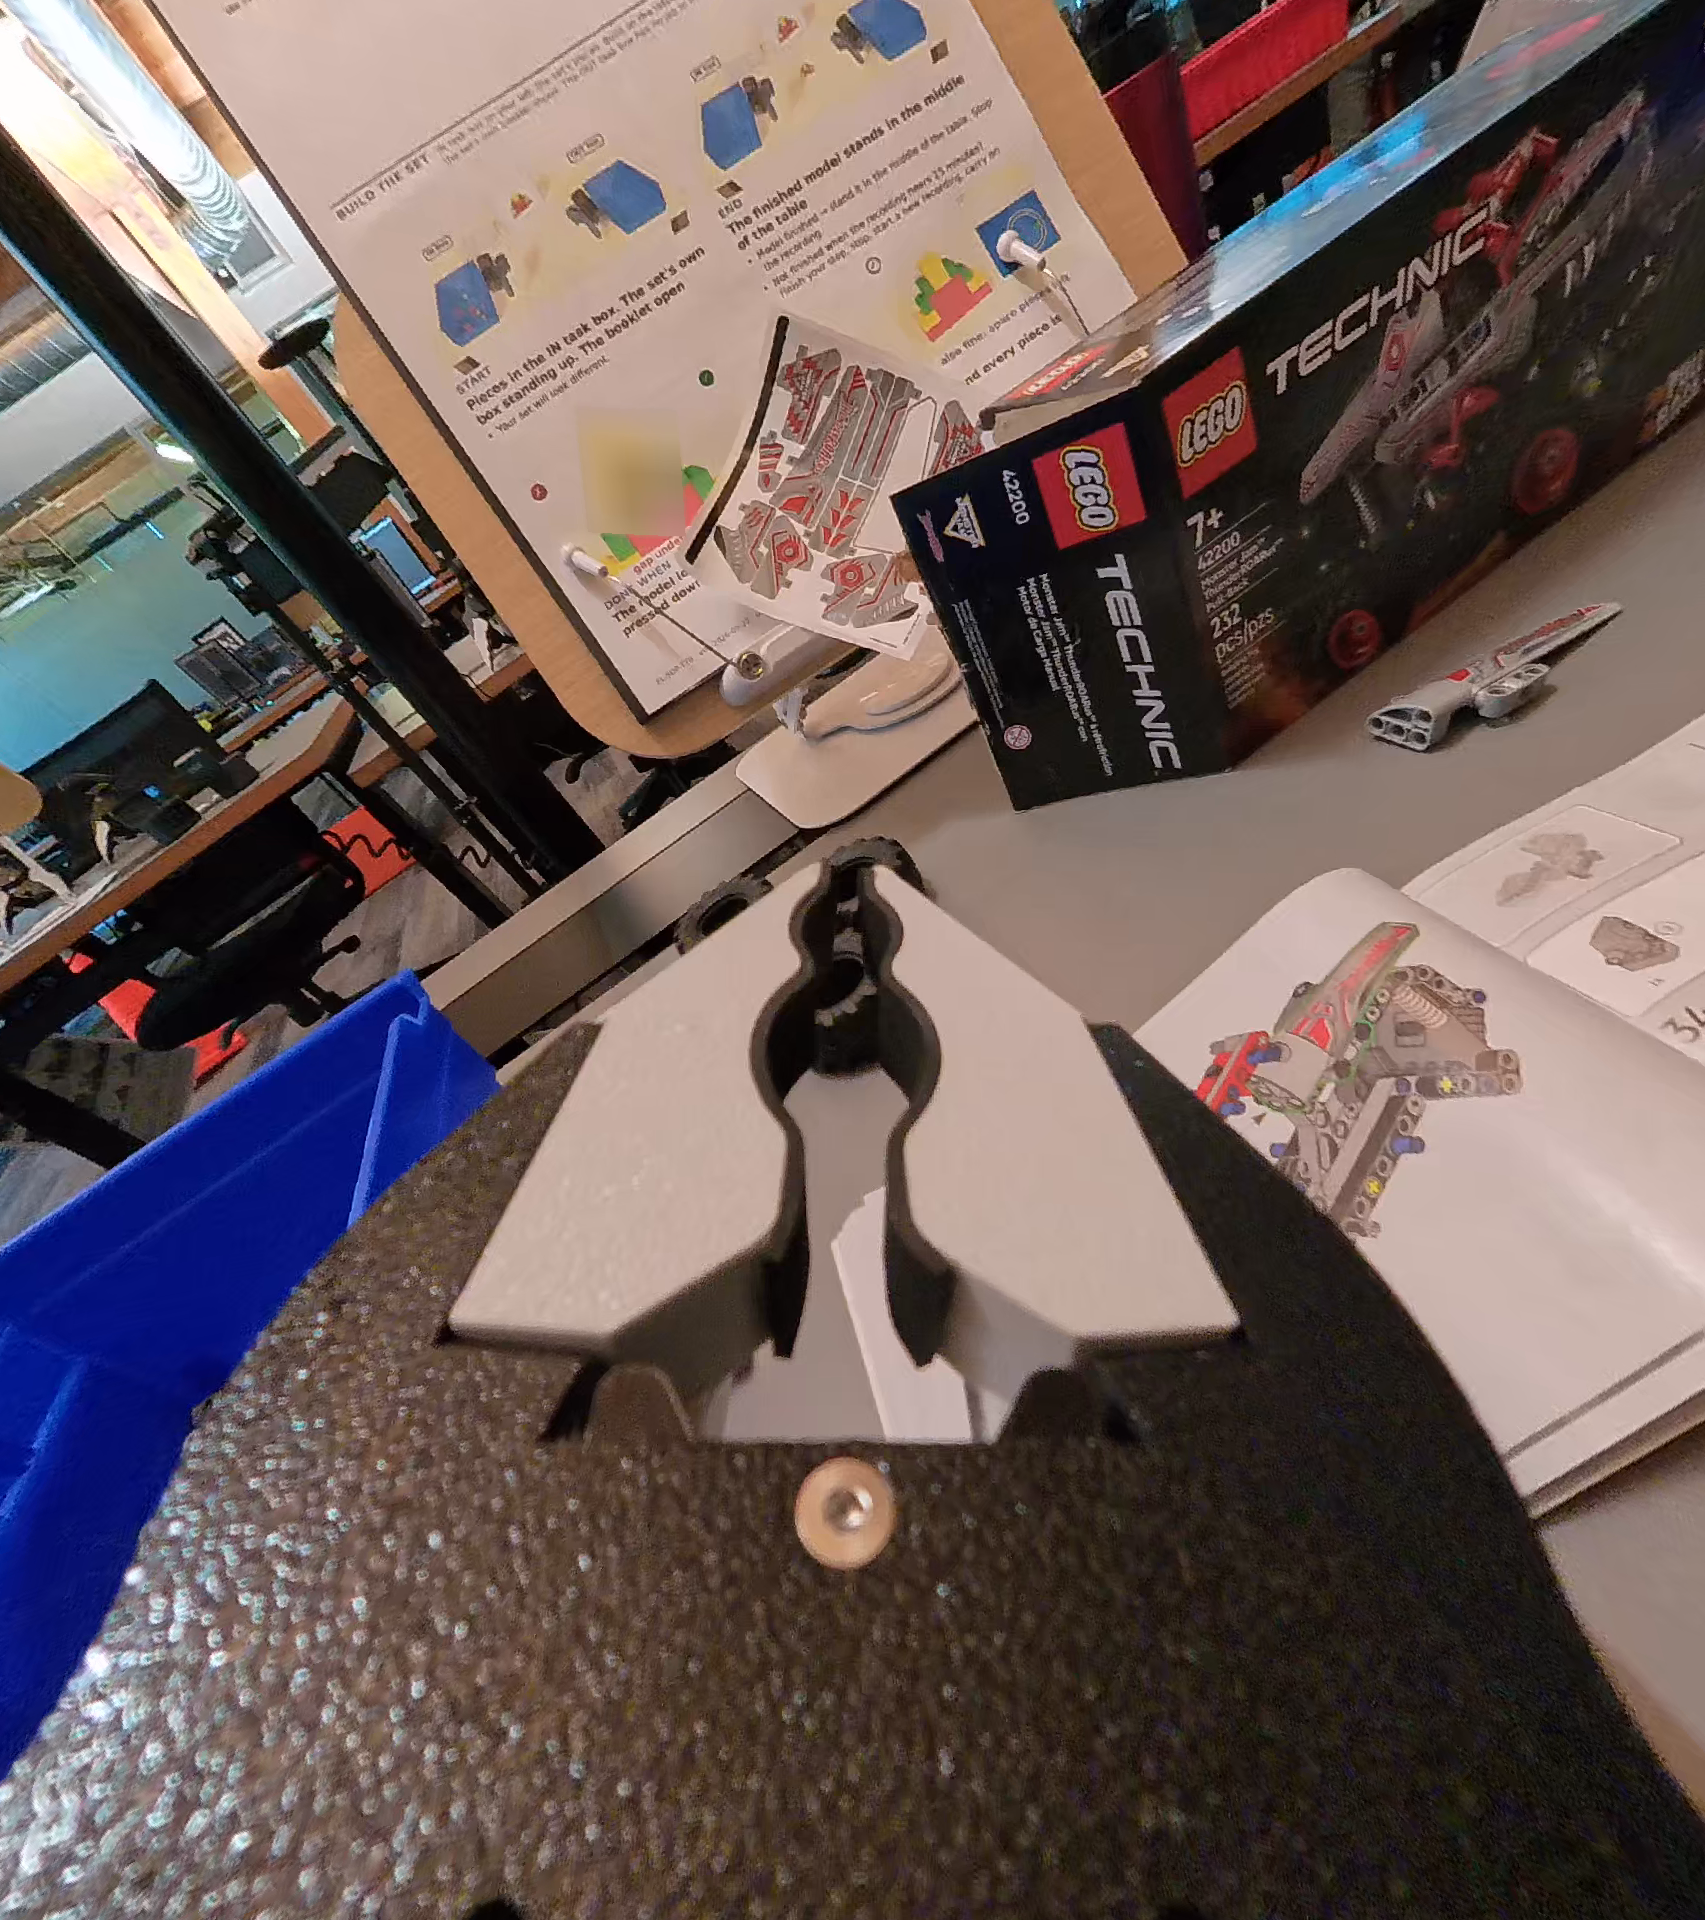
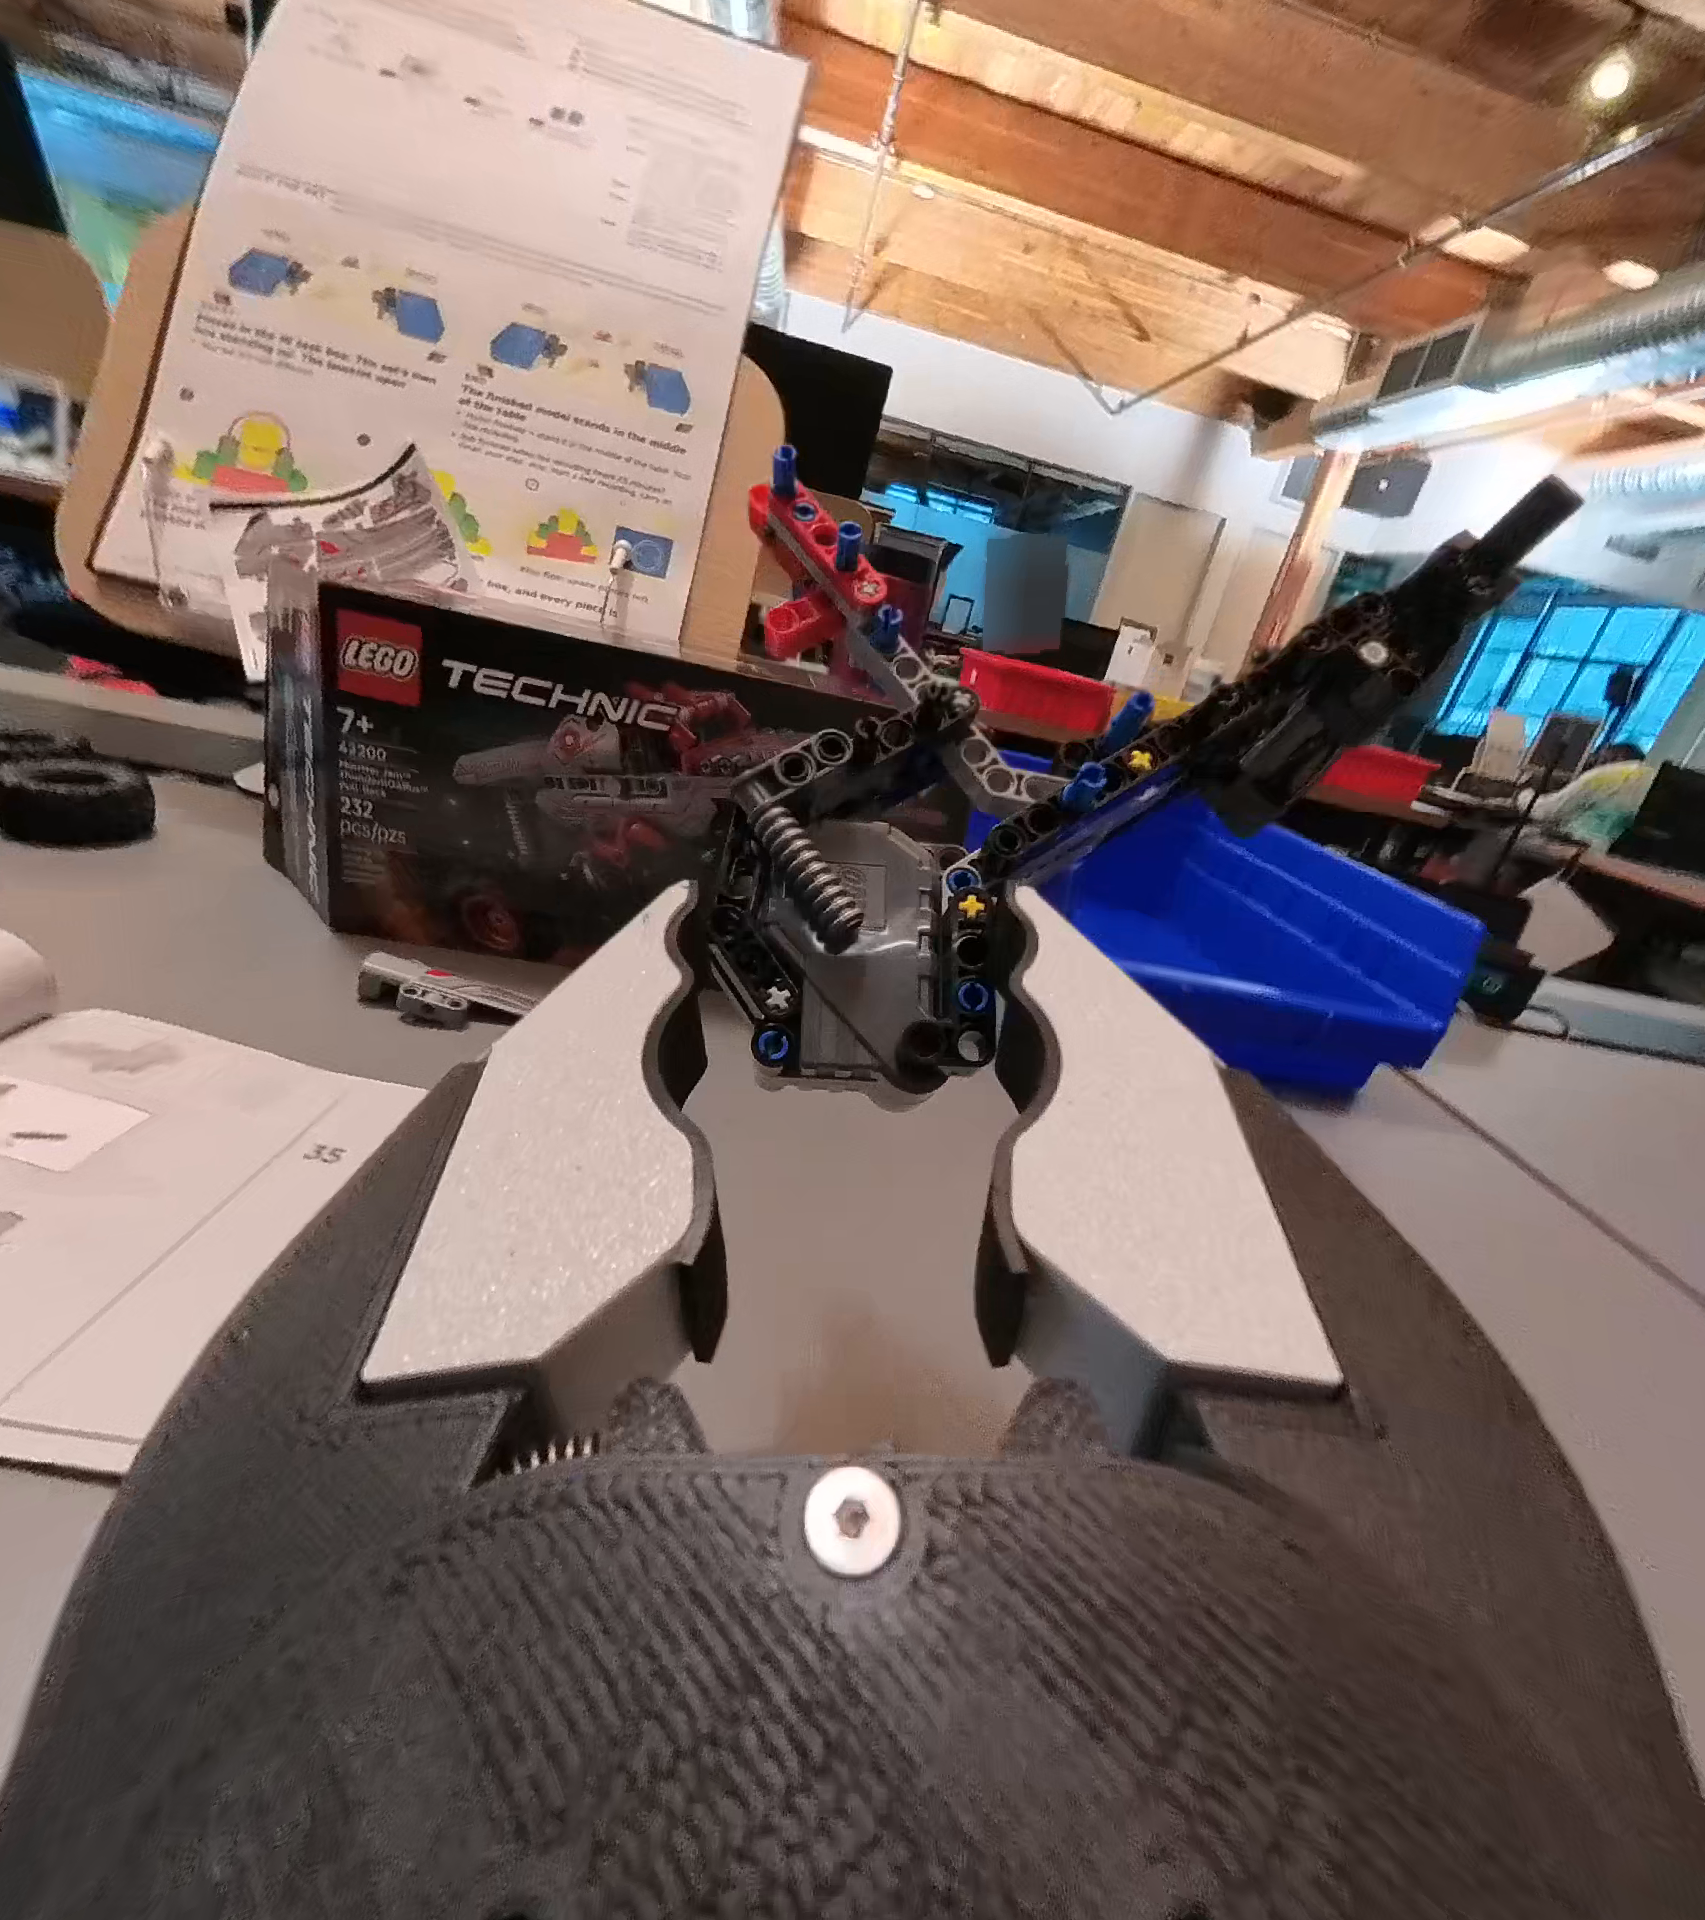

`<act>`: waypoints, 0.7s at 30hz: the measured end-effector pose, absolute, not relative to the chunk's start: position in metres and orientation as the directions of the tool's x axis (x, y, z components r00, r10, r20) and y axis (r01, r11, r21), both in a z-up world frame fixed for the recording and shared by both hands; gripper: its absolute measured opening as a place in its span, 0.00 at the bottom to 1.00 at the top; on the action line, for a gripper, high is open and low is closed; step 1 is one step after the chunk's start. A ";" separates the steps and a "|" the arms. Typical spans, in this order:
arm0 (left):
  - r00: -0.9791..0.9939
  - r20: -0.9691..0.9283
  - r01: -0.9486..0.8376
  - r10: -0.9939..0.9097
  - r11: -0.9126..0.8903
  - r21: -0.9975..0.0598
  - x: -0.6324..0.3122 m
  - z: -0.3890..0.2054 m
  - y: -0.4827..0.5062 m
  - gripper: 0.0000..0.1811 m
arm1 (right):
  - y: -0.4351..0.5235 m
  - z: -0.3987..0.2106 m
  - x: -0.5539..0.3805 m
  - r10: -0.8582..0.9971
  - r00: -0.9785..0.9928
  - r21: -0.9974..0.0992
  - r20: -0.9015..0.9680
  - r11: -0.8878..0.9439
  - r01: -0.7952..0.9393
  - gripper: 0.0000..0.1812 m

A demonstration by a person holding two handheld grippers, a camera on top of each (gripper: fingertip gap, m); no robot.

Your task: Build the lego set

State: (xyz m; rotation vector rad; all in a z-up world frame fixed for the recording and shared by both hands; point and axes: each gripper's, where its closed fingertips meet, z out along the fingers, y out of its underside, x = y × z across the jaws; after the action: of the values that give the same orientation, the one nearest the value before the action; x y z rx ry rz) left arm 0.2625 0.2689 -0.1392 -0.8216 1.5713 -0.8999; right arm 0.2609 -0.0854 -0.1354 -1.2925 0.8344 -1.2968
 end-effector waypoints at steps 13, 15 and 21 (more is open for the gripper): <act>-0.138 -0.517 -0.025 -0.845 0.525 -0.851 0.263 -0.138 0.265 0.00 | -0.088 -0.129 0.255 -0.967 0.190 -0.958 0.170 -0.117 0.262 0.29; -0.118 -0.521 -0.010 -0.845 0.526 -0.851 0.263 -0.135 0.267 0.00 | -0.092 -0.128 0.255 -0.972 0.182 -0.959 0.146 -0.095 0.266 0.29; -0.022 -0.478 0.071 -0.878 0.475 -0.877 0.257 -0.113 0.279 0.00 | -0.097 -0.123 0.249 -0.968 0.238 -0.956 0.076 -0.003 0.295 0.29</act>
State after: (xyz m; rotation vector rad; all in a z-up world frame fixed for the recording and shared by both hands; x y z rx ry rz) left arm 0.2573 0.2787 -0.1130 -0.7738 1.3858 -0.8922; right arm 0.2493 -0.0966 -0.1227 -1.1256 0.7935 -1.1798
